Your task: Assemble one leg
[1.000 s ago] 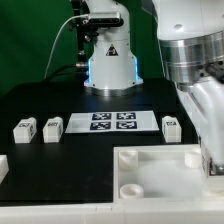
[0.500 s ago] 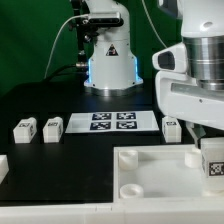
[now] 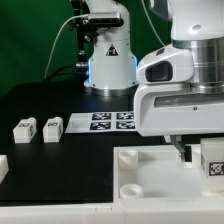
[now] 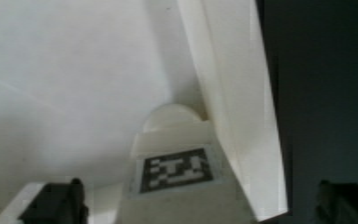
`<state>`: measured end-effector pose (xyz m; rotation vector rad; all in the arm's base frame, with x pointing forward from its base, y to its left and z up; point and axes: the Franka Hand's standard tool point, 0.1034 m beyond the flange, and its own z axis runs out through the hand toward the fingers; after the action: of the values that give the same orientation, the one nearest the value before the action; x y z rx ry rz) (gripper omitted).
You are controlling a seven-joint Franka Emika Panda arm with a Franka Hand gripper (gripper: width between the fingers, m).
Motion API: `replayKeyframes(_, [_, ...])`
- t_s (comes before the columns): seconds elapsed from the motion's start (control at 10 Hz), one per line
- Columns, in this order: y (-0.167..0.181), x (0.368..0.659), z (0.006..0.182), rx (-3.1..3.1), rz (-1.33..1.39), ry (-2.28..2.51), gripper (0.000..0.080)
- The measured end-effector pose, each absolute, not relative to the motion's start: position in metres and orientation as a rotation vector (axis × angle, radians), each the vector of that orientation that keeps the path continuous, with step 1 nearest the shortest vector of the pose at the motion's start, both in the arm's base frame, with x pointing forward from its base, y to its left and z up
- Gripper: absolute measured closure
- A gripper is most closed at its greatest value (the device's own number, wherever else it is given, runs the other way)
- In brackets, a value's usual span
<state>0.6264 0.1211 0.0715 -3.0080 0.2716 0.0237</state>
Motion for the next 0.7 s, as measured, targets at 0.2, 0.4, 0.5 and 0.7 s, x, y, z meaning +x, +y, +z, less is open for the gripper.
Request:
replayKeyframes(0.2, [0.1209,0.6263,0.0713,-3.001,0.028,0.337,0.0163])
replayKeyframes(0.4, [0.1213,0.6262,0.0713,-2.987,0.035,0.442,0.0335])
replayKeyframes(0.5, [0.1214,0.6262,0.0714,-2.964,0.044,0.582,0.0509])
replayKeyframes(0.7, [0.1224,0.6264,0.0716,-2.879,0.066,0.899,0.0505])
